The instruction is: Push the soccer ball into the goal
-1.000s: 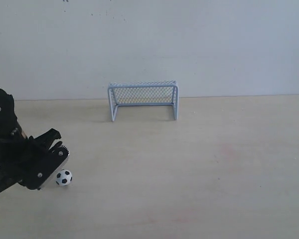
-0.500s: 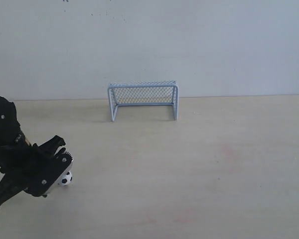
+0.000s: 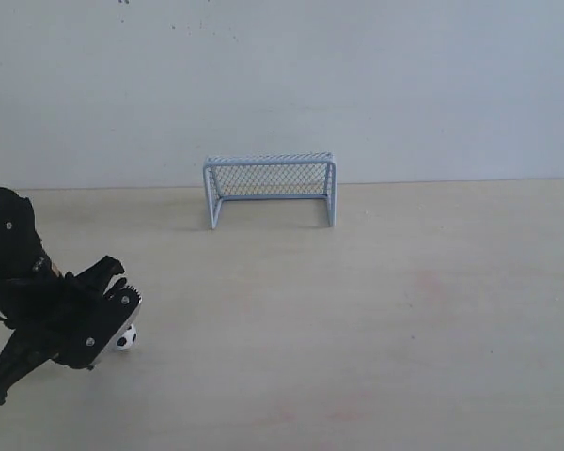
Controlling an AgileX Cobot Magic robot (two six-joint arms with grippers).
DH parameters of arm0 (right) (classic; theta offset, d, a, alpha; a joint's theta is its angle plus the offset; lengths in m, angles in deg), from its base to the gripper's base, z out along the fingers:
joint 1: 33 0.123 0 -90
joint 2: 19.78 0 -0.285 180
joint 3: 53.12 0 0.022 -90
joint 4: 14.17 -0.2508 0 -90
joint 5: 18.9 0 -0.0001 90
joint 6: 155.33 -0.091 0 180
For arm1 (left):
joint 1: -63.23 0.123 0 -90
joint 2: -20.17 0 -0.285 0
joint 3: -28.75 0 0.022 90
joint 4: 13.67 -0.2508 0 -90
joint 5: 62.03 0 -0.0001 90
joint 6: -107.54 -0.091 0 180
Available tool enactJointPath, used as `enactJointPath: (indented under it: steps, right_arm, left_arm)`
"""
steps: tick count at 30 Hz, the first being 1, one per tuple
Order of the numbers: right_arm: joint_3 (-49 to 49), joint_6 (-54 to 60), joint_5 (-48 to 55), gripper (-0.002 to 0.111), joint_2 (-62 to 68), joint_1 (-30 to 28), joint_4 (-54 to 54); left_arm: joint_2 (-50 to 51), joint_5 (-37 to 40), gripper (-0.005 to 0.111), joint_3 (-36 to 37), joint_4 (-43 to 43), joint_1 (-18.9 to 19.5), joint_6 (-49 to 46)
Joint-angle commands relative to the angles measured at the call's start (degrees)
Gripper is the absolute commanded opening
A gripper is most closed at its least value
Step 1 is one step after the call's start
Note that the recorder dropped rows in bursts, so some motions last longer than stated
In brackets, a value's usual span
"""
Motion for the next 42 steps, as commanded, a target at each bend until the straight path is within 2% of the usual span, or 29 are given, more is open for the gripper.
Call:
enactJointPath:
  steps: [1, 4, 6, 7, 8, 9, 10, 12, 17, 24, 28, 30, 32, 33, 35, 38, 42]
  right_arm:
    - [0.0, 0.3, -0.3, 0.000, -0.3, -0.4, 0.1]
    - [0.0, 0.3, -0.3, 0.000, -0.3, -0.4, 0.1]
    - [0.0, 0.3, -0.3, 0.000, -0.3, -0.4, 0.1]
    - [0.0, 0.3, -0.3, 0.000, -0.3, -0.4, 0.1]
    - [0.0, 0.3, -0.3, 0.000, -0.3, -0.4, 0.1]
    - [0.0, 0.3, -0.3, 0.000, -0.3, -0.4, 0.1]
    - [0.0, 0.3, -0.3, 0.000, -0.3, -0.4, 0.1]
    - [0.0, 0.3, -0.3, 0.000, -0.3, -0.4, 0.1]
    - [0.0, 0.3, -0.3, 0.000, -0.3, -0.4, 0.1]
    - [0.0, 0.3, -0.3, 0.000, -0.3, -0.4, 0.1]
    - [0.0, 0.3, -0.3, 0.000, -0.3, -0.4, 0.1]
    - [0.0, 0.3, -0.3, 0.000, -0.3, -0.4, 0.1]
    - [0.0, 0.3, -0.3, 0.000, -0.3, -0.4, 0.1]
    - [0.0, 0.3, -0.3, 0.000, -0.3, -0.4, 0.1]
    - [0.0, 0.3, -0.3, 0.000, -0.3, -0.4, 0.1]
    - [0.0, 0.3, -0.3, 0.000, -0.3, -0.4, 0.1]
    - [0.0, 0.3, -0.3, 0.000, -0.3, -0.4, 0.1]
  left_arm:
    - [0.8, -14.1, 0.004, -0.3, 9.5, -0.7, 0.9]
    - [2.1, -42.4, 0.004, -5.6, 23.3, -3.7, 1.3]
    - [-1.2, -59.1, 0.004, -10.1, 39.0, -7.2, 10.0]
    - [-3.6, -63.5, 0.004, -11.5, 44.7, -8.5, 13.7]
    - [-8.4, -62.6, 0.004, -12.7, 52.0, -8.9, 12.8]
    - [-10.2, -61.4, 0.004, -12.5, 53.5, -8.9, 7.4]
    - [-14.7, -60.3, 0.004, -11.3, 58.2, -8.9, -2.4]
    - [-20.4, -56.4, 0.004, -10.2, 64.5, -8.9, -5.2]
    - [-29.2, -55.7, 0.004, -7.5, 67.4, -8.9, -5.2]
    - [-40.1, -57.3, 0.004, -3.8, 90.7, -8.9, -5.0]
    - [-49.9, -55.6, 0.004, 3.3, 95.7, -8.9, 3.5]
    - [-56.6, -50.6, 0.004, 8.0, 98.5, -8.9, 5.7]
    - [-63.9, -41.4, 0.004, 13.0, 98.5, -8.9, 9.0]
    - [-69.2, -33.6, 0.004, 16.2, 98.5, -8.9, 12.2]
    - [-74.1, -25.8, 0.004, 19.5, 98.5, -8.9, 14.1]
    - [-79.5, -17.3, 0.004, 23.0, 98.5, -8.9, 14.4]
    - [-84.5, -11.2, 0.004, 24.5, 98.5, -8.9, 14.3]
